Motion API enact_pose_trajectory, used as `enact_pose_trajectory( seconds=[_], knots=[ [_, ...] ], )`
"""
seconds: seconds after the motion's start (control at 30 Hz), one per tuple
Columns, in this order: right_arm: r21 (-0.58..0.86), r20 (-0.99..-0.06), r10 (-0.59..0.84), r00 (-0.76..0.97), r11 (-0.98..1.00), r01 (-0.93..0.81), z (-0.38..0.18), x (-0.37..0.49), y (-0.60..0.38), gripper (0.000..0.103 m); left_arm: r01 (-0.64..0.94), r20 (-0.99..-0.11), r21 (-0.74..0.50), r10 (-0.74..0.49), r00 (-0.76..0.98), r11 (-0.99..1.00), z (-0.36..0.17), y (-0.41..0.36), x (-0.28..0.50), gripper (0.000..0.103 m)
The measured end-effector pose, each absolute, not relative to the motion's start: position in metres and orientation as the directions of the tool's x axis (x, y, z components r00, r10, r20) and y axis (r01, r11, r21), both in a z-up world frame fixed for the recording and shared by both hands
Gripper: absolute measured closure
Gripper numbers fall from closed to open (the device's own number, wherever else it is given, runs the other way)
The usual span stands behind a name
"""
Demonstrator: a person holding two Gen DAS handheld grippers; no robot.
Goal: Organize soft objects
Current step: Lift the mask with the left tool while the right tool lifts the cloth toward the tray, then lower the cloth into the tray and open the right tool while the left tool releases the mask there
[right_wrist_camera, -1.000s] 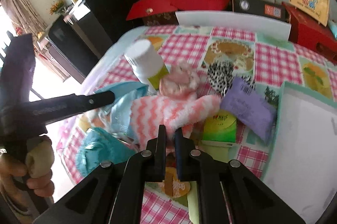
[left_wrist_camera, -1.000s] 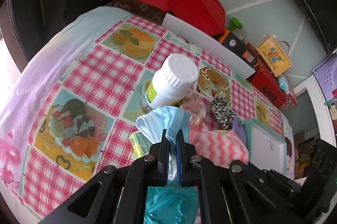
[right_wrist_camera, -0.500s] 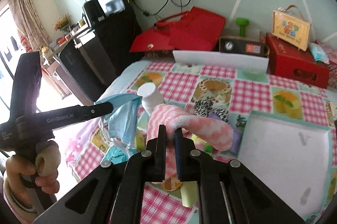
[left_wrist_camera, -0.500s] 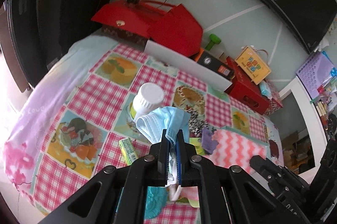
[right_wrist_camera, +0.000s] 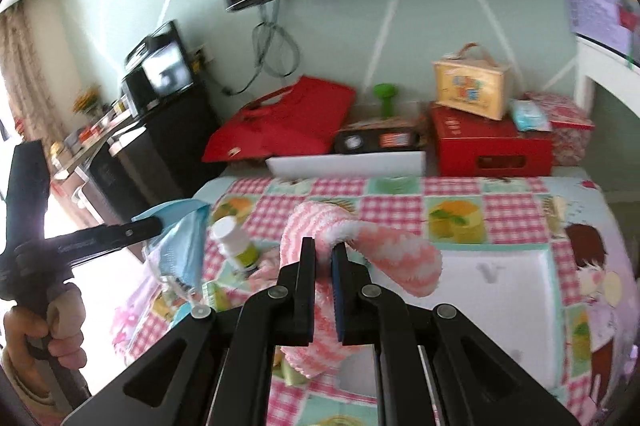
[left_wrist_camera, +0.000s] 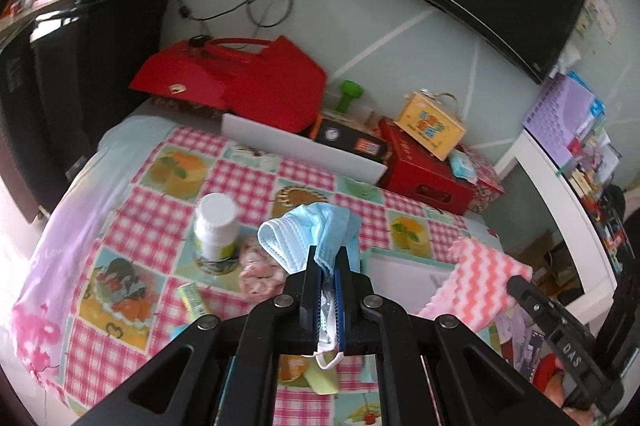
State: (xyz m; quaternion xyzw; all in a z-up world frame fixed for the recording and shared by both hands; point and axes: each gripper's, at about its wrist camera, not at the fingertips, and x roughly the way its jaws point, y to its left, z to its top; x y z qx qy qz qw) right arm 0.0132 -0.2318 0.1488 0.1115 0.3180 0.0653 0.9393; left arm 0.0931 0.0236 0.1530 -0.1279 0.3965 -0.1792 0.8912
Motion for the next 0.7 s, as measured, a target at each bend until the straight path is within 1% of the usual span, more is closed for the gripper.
enact_pose_trajectory(
  seconds=[0.2,0.4,0.53,0.7],
  knots=[
    [0.236,-0.584,0.066,0.809,0.967,0.092,0.148,-0.005,-0.282,0.096,0.309,-0.669,-0.345,-0.463,0.582,0.886,0.151,-0.026,0.093,0.097],
    [0.226,-0.608,-0.047,0.793,0.947,0.23,0.134,-0.02,-0.335,0.096,0.39,-0.695,-0.32,-0.494,0.523,0.863,0.133,-0.081,0.093,0.097],
    [0.227,-0.633,-0.08,0.77,0.932,0.283,0.118,-0.022,-0.359,0.096,0.438,-0.715,-0.297,-0.502,0.486,0.848,0.114,-0.114,0.093,0.097],
    [0.219,-0.694,-0.089,0.714,0.919,0.328,0.085,-0.013,-0.376,0.096,0.476,-0.749,-0.271,-0.494,0.442,0.836,0.081,-0.148,0.096,0.097]
  ],
)
